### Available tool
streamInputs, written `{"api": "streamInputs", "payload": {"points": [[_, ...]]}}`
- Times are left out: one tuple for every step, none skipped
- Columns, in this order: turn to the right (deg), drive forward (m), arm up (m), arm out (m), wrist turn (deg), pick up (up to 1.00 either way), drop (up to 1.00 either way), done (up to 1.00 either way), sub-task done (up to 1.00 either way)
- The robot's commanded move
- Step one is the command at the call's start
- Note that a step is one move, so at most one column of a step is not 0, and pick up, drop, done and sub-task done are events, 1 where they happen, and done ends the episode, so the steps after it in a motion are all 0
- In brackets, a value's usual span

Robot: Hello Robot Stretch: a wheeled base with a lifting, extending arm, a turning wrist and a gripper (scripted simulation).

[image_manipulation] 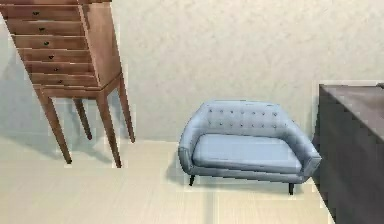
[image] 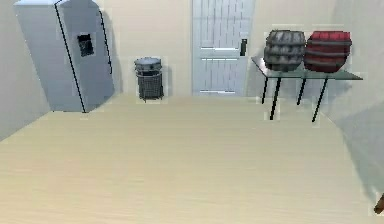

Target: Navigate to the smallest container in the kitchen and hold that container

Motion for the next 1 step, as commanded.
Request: {"api": "streamInputs", "payload": {"points": [[0.0, 1.00, 0.00, 0.00, 0.0, 0.00, 0.00, 0.00, 0.00]]}}
